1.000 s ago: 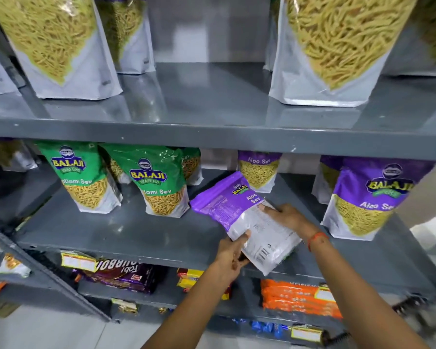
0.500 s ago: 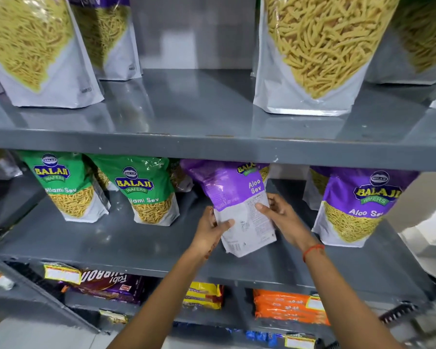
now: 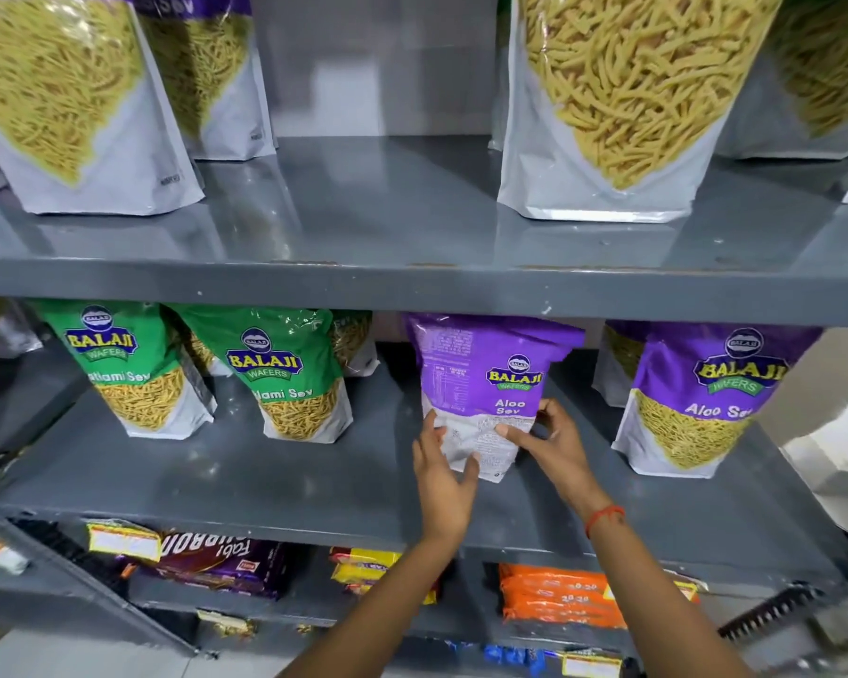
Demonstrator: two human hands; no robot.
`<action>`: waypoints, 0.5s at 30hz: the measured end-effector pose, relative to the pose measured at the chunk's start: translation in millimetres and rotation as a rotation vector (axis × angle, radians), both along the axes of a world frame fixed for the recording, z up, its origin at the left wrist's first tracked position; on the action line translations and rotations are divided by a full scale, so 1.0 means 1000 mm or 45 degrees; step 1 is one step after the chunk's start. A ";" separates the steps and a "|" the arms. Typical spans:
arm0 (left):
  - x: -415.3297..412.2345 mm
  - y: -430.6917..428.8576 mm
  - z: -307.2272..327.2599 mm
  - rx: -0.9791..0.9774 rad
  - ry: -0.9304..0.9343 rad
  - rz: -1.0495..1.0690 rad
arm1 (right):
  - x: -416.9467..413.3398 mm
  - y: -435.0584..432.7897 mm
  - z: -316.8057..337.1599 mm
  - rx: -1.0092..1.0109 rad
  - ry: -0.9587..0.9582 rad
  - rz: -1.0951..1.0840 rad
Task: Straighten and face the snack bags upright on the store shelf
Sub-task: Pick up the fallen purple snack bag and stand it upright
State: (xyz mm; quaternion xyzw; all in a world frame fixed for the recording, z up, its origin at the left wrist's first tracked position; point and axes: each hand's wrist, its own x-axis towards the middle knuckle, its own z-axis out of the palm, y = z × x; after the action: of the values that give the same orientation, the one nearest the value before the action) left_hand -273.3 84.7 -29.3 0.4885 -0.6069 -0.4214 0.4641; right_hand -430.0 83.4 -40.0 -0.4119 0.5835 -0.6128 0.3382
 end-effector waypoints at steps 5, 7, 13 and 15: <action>-0.008 0.000 0.003 0.028 -0.112 -0.104 | 0.014 0.019 0.006 -0.138 0.100 -0.087; -0.009 -0.002 0.003 0.015 -0.248 -0.079 | 0.024 0.028 0.006 -0.194 0.027 -0.057; 0.002 -0.024 0.002 0.195 -0.009 -0.477 | 0.053 0.044 -0.013 -0.200 -0.219 -0.262; 0.004 -0.028 0.002 0.221 0.094 -0.428 | 0.055 0.044 -0.013 -0.207 -0.271 -0.302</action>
State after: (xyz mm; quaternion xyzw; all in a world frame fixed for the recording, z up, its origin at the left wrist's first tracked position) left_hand -269.8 56.4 -27.7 0.4028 -0.6239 -0.5613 0.3653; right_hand -374.7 127.2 -53.2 -0.2988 0.5374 -0.7338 0.2890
